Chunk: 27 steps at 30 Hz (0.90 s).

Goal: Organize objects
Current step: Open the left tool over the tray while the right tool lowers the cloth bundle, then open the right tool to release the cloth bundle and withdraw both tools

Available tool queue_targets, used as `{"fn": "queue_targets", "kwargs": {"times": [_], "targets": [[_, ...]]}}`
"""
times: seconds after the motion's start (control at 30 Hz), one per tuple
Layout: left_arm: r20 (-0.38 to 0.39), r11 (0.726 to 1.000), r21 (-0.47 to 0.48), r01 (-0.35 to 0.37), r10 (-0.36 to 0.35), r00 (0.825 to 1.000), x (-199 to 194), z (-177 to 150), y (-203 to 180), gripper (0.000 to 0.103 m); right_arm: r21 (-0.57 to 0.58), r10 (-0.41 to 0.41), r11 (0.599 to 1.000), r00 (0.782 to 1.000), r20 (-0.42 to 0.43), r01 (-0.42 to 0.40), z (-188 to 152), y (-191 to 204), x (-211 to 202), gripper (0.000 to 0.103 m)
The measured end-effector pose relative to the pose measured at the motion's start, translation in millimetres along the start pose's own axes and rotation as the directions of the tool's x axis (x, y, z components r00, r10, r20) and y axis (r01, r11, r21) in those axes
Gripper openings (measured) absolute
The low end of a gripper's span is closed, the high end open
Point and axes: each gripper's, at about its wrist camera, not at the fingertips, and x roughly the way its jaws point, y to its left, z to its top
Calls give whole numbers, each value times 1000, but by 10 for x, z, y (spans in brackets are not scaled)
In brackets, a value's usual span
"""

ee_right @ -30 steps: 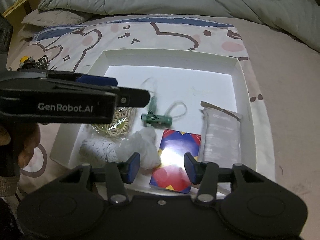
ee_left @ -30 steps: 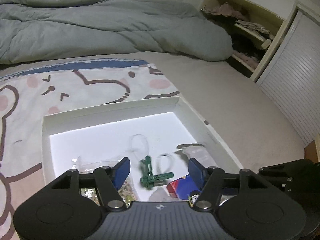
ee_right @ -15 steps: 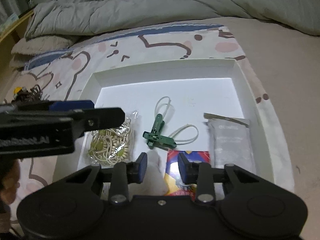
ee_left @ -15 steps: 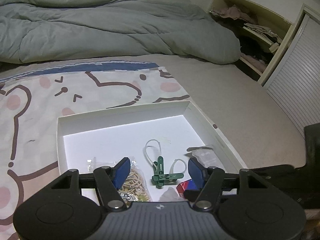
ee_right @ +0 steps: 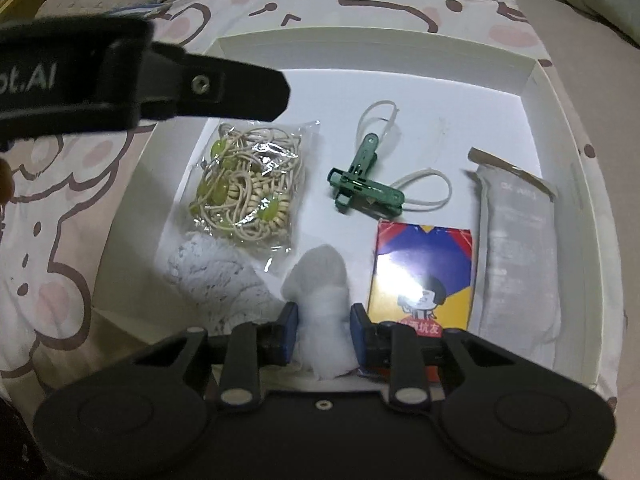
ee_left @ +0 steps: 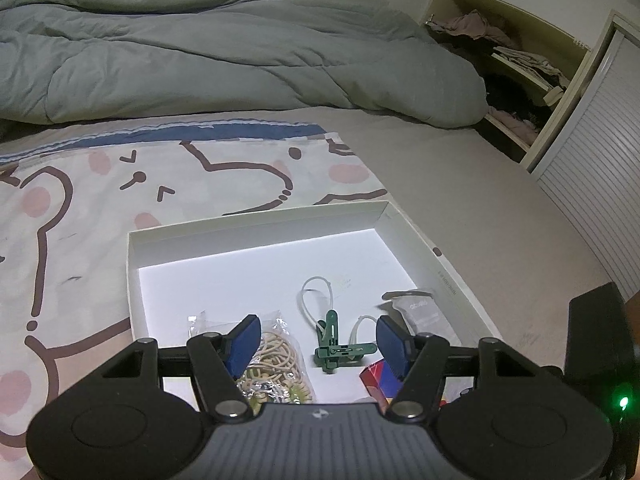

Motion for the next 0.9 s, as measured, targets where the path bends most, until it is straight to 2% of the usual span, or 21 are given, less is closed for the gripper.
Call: {"fn": "queue_targets", "kwargs": {"times": [0.1, 0.23, 0.57, 0.7, 0.77, 0.9], "targets": [[0, 1000, 1, -1, 1, 1000, 0, 0, 0, 64, 13, 9, 1000, 1000, 19, -10, -1, -23, -72, 32], [-14, 1000, 3, -27, 27, 1000, -31, -1, 7, 64, 25, 2, 1000, 996, 91, -5, 31, -112, -301, 34], [-2, 997, 32, -70, 70, 998, -214, -32, 7, 65, 106, -30, 994, 972, 231, 5, -16, -281, -679, 35], [10, 996, 45, -78, 78, 997, -303, -53, -11, 65, 130, -56, 991, 961, 271, 21, -43, -333, -785, 39], [15, 995, 48, -84, 84, 996, -336, -62, -18, 70, 139, -67, 990, 956, 287, 28, -62, -347, -834, 40], [13, 993, 60, -106, 105, 994, -388, -83, -26, 82, 147, -90, 988, 945, 315, 45, -100, -352, -928, 49]]}}
